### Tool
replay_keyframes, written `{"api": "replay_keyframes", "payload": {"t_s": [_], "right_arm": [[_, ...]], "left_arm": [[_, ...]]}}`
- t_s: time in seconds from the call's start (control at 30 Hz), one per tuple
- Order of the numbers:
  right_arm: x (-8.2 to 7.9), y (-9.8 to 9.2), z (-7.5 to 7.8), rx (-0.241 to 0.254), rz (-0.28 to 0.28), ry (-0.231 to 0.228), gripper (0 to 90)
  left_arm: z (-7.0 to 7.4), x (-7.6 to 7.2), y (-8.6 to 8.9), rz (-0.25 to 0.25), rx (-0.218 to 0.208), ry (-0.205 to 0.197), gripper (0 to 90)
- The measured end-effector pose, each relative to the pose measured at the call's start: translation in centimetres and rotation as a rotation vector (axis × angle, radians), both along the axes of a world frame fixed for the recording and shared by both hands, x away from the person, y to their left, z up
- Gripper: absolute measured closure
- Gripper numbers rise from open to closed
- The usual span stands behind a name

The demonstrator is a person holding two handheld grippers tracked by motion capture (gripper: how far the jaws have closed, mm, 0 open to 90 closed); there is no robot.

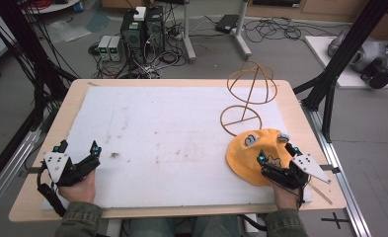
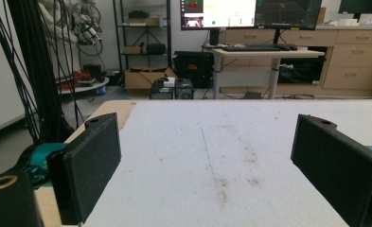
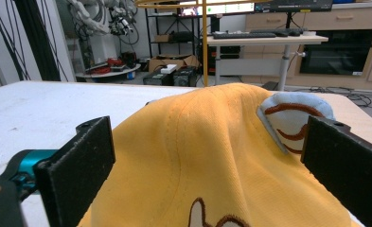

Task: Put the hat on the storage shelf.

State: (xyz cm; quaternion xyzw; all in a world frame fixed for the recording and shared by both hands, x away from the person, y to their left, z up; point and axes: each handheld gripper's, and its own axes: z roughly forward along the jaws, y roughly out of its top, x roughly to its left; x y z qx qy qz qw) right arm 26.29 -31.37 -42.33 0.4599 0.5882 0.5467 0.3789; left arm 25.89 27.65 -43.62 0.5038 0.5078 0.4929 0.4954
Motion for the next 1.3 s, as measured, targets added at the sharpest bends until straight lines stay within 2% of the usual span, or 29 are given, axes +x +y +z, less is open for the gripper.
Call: {"api": "replay_keyframes", "payload": {"t_s": [0.27,0.4,0.57,0.63,0.67,0.7,0.8,0.83,0.87,0.9,0.97,1.03,1.13,1.3], "right_arm": [[-0.53,-0.05,0.13,-0.008,0.004,0.015,3.3],[-0.74,-0.24,0.02,-0.009,0.008,0.058,3.3],[-0.22,-0.38,-0.57,-0.047,0.015,0.115,4.4],[-0.18,-0.44,-0.64,-0.049,0.008,0.122,5.6],[-0.22,-0.42,-0.63,-0.034,0.002,0.133,10.3],[-0.24,-0.56,-0.65,-0.03,-0.003,0.134,24.5],[-0.36,-0.82,-0.72,-0.009,-0.006,0.157,45.3],[-0.35,-0.9,-0.73,-0.006,0.003,0.16,50.7],[-0.35,-0.9,-0.73,-0.006,0.003,0.16,50.7],[-0.48,-0.85,-0.64,0.006,0.002,0.168,67.3],[-0.58,-0.73,-0.58,-0.004,-0.008,0.162,81.7],[-0.55,-0.62,-0.56,-0.018,-0.023,0.168,86.9],[-0.54,-0.56,-0.51,0.002,-0.024,0.178,87.8],[-0.56,-0.57,-0.49,-0.005,-0.016,0.166,88.0]], "left_arm": [[-0.05,0.09,0.25,0.009,-0.028,0.001,9.7],[0.0,0.09,0.15,0.005,-0.027,-0.004,10.1],[-0.01,0.32,-0.15,-0.004,-0.024,-0.003,10.2],[-0.01,0.33,-0.17,-0.007,-0.023,-0.001,10.2],[-0.01,0.35,-0.16,-0.006,-0.025,-0.002,10.2],[-0.01,0.35,-0.16,-0.006,-0.025,-0.002,10.2],[-0.02,0.31,0.0,-0.007,-0.037,-0.003,10.2],[-0.02,0.28,0.07,-0.006,-0.041,-0.001,10.3],[-0.02,0.28,0.07,-0.006,-0.041,-0.001,10.4],[-0.03,0.29,0.16,-0.006,-0.049,-0.004,10.4],[-0.05,0.3,0.21,-0.003,-0.052,-0.005,10.4],[-0.04,0.3,0.19,-0.008,-0.048,-0.003,10.5],[-0.01,0.3,0.07,-0.01,-0.04,-0.004,10.8],[-0.02,0.31,-0.01,-0.012,-0.031,-0.002,10.8]]}}
